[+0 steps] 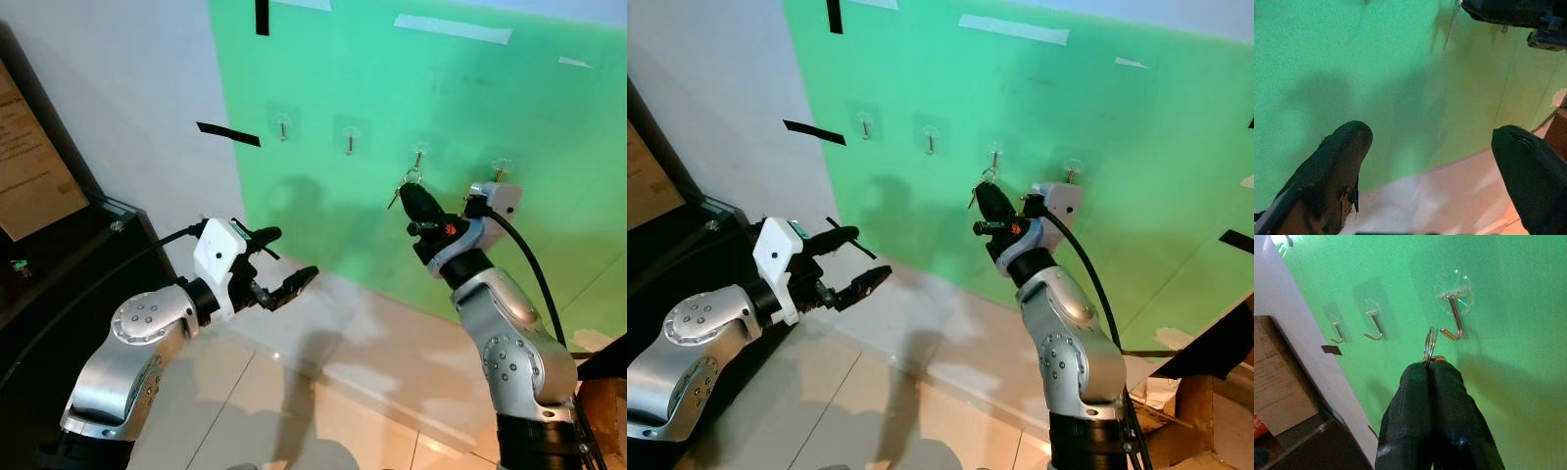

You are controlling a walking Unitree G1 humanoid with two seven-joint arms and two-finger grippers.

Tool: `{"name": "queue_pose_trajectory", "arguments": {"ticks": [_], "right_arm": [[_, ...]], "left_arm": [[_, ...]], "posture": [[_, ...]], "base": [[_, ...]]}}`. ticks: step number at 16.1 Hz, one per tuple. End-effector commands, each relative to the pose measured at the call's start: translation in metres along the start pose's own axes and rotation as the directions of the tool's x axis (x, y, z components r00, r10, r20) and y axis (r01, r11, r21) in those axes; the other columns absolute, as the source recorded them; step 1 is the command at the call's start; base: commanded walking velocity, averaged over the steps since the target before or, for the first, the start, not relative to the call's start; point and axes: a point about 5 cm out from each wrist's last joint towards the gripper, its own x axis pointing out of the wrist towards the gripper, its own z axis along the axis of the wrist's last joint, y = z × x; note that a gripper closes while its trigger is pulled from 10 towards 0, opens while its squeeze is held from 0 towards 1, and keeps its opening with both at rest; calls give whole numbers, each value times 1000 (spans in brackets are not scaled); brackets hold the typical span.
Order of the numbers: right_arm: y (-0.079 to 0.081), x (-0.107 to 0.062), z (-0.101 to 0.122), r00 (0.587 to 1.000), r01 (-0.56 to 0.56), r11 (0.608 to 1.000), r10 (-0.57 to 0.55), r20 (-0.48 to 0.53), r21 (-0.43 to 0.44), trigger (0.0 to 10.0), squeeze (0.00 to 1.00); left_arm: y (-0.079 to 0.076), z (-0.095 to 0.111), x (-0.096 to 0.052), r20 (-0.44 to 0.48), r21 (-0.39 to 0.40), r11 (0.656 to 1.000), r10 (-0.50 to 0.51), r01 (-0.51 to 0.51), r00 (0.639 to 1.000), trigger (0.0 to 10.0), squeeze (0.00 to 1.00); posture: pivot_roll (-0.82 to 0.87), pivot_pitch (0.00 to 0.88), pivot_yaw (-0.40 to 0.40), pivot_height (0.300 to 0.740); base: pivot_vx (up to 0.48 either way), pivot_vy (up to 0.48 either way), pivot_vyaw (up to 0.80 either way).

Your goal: Hang keys on a hook

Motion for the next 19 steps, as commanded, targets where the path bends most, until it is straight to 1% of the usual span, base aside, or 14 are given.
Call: {"name": "queue_pose_trajectory", "arguments": {"ticks": [1, 4, 8, 9, 10, 11, 13, 15, 17, 19], "right_arm": [[-1, 3, 3, 1000, 5, 999, -5, 5, 40, 10000, 0], [-5, 8, 9, 999, 15, 994, -19, 33, 107, 10000, 0], [-10, 11, 11, 998, 35, 989, -41, 38, 141, 10000, 0], [-11, 12, 9, 998, 48, 989, -52, 23, 139, 10000, 0], [-19, 14, 1, 993, 113, 982, -109, -37, 152, 10000, 0], [-24, 14, -4, 988, 152, 974, -143, -66, 168, 10000, 0], [-28, 12, -5, 983, 180, 964, -169, -71, 196, 10000, 0], [-30, 12, -6, 982, 185, 958, -172, -77, 221, 10000, 0], [-30, 12, -6, 982, 185, 958, -172, -77, 218, 10000, 0], [-31, 12, -6, 981, 189, 965, -178, -75, 184, 10000, 0]], "left_arm": [[-2, 3, 0, -4, 20, 1000, -16, 16, 1000, 10000, 0], [-1, 4, 0, -7, 20, 1000, -22, 22, 1000, 10000, 0], [-1, 5, 0, -10, 24, 999, -28, 28, 1000, 10000, 0], [-1, 5, 0, -11, 25, 999, -29, 29, 1000, 10000, 0], [0, 6, 1, -13, 27, 999, -32, 32, 999, 10000, 0], [0, 6, 1, -13, 28, 999, -34, 34, 999, 10000, 0], [0, 6, 1, -14, 29, 999, -35, 35, 999, 10000, 0], [0, 7, 1, -15, 30, 999, -39, 39, 999, 10000, 0], [0, 8, 2, -9, 34, 999, -41, 41, 999, 10000, 0], [0, 12, 4, 18, 30, 999, -38, 37, 999, 10000, 0]], "posture": [[-8, 0, 43, 740], [-7, 0, 48, 740], [-5, 0, 52, 740], [-5, 0, 52, 740], [-4, 0, 54, 740], [-4, 0, 54, 740], [-4, 0, 55, 740], [-6, 0, 58, 740], [-8, 0, 60, 740], [-9, 0, 62, 740]], "base": [[0, 0, 0], [0, 0, 0], [0, 0, 0], [0, 0, 0], [0, 0, 0], [0, 0, 0], [0, 0, 0], [0, 0, 0], [0, 0, 0], [0, 0, 0]]}}
